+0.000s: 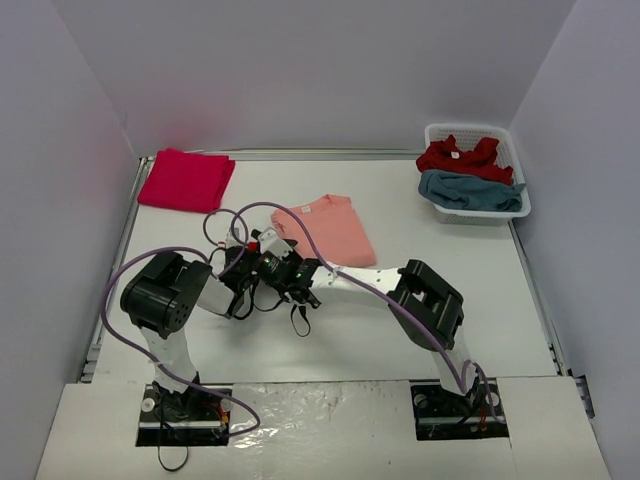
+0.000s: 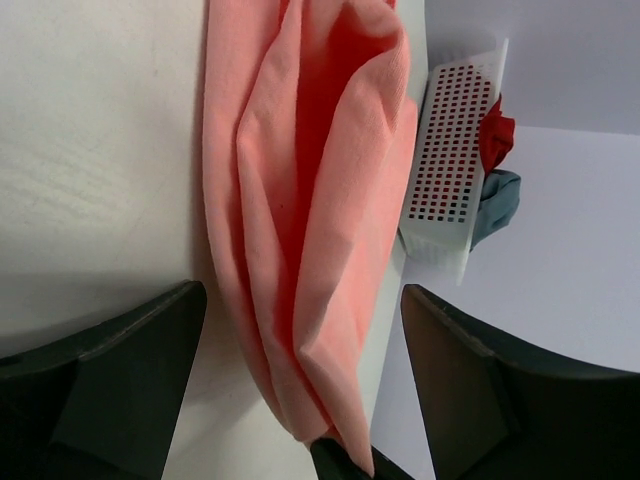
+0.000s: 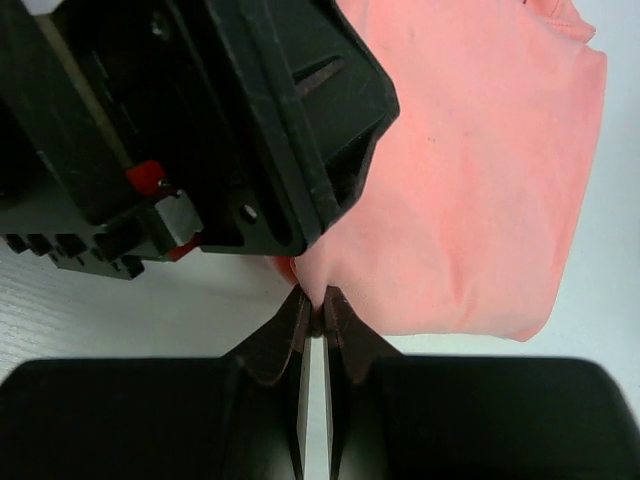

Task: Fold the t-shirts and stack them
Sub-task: Put the neatly folded tshirt into the corner of the board with the left arm

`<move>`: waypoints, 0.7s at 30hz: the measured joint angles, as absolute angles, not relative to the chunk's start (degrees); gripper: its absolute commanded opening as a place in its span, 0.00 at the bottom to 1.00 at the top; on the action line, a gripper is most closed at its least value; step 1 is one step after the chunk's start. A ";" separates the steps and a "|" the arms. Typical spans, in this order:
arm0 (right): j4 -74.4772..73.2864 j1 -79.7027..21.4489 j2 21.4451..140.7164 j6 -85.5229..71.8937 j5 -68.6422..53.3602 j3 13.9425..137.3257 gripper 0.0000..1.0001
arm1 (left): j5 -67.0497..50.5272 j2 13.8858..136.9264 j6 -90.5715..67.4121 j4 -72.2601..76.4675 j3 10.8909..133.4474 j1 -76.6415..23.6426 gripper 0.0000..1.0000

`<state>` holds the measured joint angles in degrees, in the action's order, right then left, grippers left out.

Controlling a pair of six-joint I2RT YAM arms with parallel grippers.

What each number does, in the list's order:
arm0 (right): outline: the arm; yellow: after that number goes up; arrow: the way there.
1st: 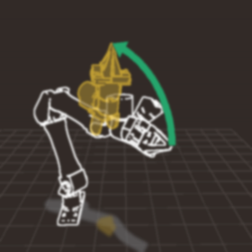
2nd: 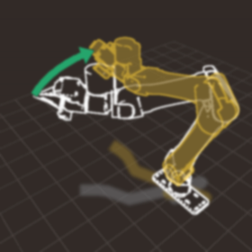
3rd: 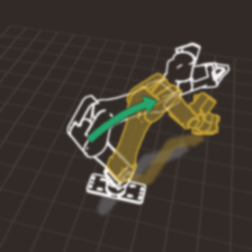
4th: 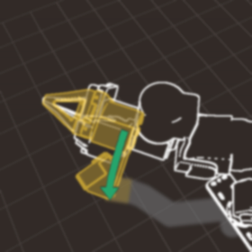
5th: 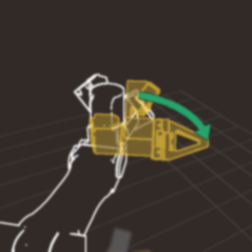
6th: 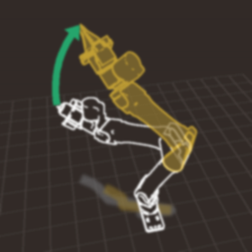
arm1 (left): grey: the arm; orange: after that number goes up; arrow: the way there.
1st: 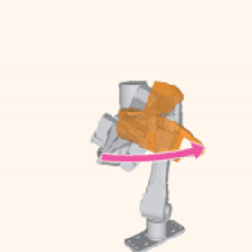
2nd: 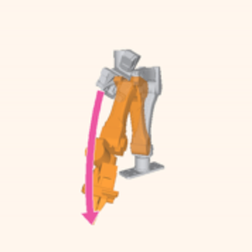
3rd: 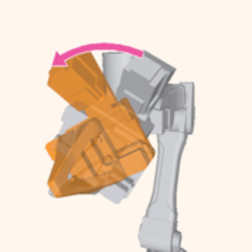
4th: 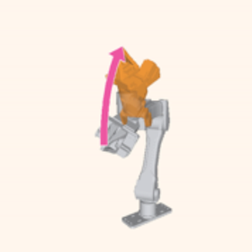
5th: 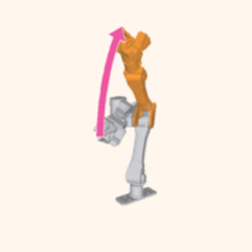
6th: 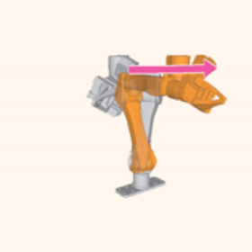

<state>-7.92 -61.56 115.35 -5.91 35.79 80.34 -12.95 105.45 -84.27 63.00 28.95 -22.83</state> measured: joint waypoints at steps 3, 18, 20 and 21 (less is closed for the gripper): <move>-7.92 -61.54 114.96 -5.91 35.73 80.31 0.00 | -12.47 105.08 -82.17 59.83 30.79 -22.90 0.77; -7.94 -61.49 113.45 -5.93 35.55 79.42 0.00 | -10.24 104.25 -75.59 50.04 34.24 -22.94 0.46; -7.94 -61.49 113.45 -5.93 35.53 79.26 0.00 | -10.24 104.18 -75.31 49.60 34.50 -22.94 0.46; -7.92 -61.49 113.45 -5.93 35.51 79.24 0.00 | -10.24 104.18 -75.22 49.45 34.63 -22.94 0.46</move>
<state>-7.92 -61.49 113.45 -5.93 35.51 79.24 -10.24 104.18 -75.22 49.45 34.63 -22.94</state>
